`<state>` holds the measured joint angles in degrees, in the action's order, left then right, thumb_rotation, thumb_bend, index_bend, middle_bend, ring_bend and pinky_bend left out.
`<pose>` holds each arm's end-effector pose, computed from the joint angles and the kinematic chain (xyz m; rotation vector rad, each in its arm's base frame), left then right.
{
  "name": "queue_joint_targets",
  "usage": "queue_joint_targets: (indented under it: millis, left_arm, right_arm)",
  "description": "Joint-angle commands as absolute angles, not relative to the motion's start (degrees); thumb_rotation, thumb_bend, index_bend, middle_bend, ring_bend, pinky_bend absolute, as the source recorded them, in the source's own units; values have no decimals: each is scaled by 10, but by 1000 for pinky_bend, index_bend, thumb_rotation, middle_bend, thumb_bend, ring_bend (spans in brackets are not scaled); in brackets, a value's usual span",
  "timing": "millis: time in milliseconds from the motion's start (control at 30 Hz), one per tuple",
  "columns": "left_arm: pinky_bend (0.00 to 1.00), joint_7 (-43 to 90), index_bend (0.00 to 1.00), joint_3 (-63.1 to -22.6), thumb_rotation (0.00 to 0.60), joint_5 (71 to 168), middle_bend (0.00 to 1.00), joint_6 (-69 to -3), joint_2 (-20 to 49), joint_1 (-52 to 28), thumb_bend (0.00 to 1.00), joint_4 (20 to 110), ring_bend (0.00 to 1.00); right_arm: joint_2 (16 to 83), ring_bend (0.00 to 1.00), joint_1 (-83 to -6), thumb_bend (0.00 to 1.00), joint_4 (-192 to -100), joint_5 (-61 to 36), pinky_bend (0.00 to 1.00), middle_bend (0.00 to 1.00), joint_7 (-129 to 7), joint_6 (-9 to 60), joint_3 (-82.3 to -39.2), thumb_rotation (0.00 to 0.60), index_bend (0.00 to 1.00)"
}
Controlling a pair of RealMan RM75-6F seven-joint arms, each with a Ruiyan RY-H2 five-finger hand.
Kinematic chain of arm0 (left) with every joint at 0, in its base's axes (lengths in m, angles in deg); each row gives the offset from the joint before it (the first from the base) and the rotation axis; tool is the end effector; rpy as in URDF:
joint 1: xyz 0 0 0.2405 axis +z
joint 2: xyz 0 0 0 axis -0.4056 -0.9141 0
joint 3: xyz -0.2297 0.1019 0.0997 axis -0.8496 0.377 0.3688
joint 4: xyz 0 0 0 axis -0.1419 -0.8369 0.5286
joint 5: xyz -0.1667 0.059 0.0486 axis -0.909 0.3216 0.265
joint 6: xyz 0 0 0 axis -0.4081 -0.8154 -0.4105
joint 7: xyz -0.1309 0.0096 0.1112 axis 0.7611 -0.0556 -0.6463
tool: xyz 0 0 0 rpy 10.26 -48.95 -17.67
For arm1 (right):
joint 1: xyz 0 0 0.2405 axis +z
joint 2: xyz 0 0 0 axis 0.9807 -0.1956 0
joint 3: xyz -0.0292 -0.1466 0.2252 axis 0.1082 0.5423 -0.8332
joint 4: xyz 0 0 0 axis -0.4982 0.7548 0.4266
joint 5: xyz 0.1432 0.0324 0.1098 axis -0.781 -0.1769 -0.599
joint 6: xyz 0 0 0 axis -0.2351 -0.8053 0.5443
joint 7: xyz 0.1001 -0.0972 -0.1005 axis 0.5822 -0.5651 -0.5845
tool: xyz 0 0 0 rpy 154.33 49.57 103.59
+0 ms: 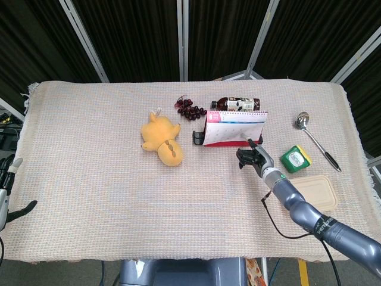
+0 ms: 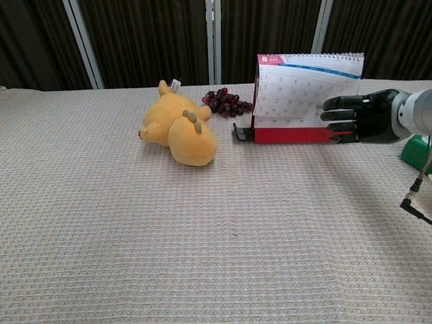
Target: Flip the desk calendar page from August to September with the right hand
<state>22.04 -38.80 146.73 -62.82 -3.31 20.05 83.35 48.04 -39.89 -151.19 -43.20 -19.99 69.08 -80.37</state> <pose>-0.3045 0.2056 0.2037 -1.3466 -0.7742 -0.9644 -0.2047 -0.4113 0.0293 0.5509 -2.5296 1.2703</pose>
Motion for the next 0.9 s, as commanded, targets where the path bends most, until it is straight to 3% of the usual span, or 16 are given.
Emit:
queue_joint_targets:
  millis: [33, 167, 267, 367, 467, 700, 900]
  left_arm:
    - [0, 220, 0, -387, 600, 1468, 0, -628, -34, 201, 21, 835, 0]
    - [0, 220, 0, -387, 600, 1469, 0, -628, -36, 201, 21, 838, 0]
    - [0, 220, 0, -387, 600, 1468, 0, -628, -36, 201, 21, 839, 0]
    - [0, 221, 0, -387, 600, 1468, 0, -628, -36, 201, 22, 840, 0]
    - [0, 221, 0, -386, 600, 1469, 0, -628, -37, 201, 21, 841, 0]
    - [0, 223, 0, -385, 600, 1472, 0, -630, -38, 201, 21, 845, 0]
    - [0, 223, 0, -385, 600, 1473, 0, -631, -38, 202, 22, 847, 0]
  right_arm:
    - [454, 815, -400, 555, -1554, -430, 712, 788, -208, 669, -818, 600, 90]
    - [433, 809, -406, 555, -1594, -427, 705, 781, -216, 645, -825, 600, 134]
    - [413, 762, -421, 537, -1636, -412, 653, 721, -218, 617, -840, 600, 226]
    - [398, 670, -442, 502, -1674, -381, 521, 593, -218, 584, -857, 600, 321]
    - [385, 607, -464, 481, -1707, -343, 418, 518, -218, 551, -870, 600, 350]
    - [383, 508, -497, 439, -1739, -269, 220, 429, -229, 450, -881, 600, 329]
    - [396, 296, -494, 390, -1713, -219, 112, 328, -276, 385, -863, 600, 222]
